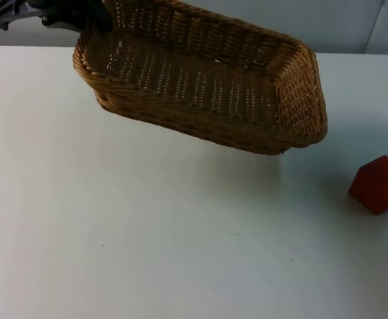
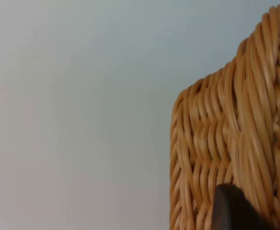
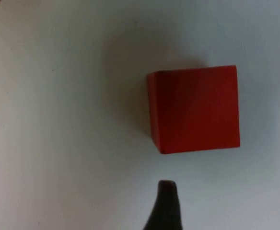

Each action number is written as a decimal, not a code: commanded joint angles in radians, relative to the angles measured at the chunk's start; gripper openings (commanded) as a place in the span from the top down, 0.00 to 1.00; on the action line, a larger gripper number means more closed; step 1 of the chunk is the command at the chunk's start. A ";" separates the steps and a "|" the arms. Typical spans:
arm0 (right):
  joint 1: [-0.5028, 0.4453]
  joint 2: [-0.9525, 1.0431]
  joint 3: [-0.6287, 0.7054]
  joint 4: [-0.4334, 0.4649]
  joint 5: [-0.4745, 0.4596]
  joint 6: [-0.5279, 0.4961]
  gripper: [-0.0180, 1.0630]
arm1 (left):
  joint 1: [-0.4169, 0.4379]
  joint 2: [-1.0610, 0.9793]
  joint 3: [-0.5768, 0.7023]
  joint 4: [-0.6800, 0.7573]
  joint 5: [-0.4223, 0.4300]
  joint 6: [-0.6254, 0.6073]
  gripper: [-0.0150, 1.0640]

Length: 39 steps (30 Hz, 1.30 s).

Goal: Pick up the basket with the left hand and place the cube into the basket with the right hand.

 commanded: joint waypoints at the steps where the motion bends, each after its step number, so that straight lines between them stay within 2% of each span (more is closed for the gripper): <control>1: 0.008 0.007 -0.009 -0.006 -0.029 -0.024 0.33 | -0.002 -0.018 -0.010 -0.032 -0.016 -0.012 0.99; 5: 0.021 0.018 -0.009 -0.013 -0.058 -0.049 0.26 | -0.002 -0.018 -0.010 -0.032 -0.016 -0.012 0.99; 18: 0.054 0.103 -0.009 -0.019 -0.104 -0.067 0.26 | -0.002 -0.018 -0.010 -0.032 -0.024 -0.012 0.99; 27: 0.054 0.137 -0.009 -0.019 -0.155 -0.066 0.26 | -0.002 -0.018 -0.010 -0.032 -0.069 -0.012 0.99; 30: 0.054 0.142 -0.009 -0.019 -0.189 -0.042 0.26 | -0.002 -0.018 -0.010 -0.032 -0.069 -0.012 0.99; 39: 0.054 0.176 -0.009 -0.021 -0.200 0.012 0.26 | -0.002 -0.018 -0.010 -0.032 -0.069 -0.012 0.99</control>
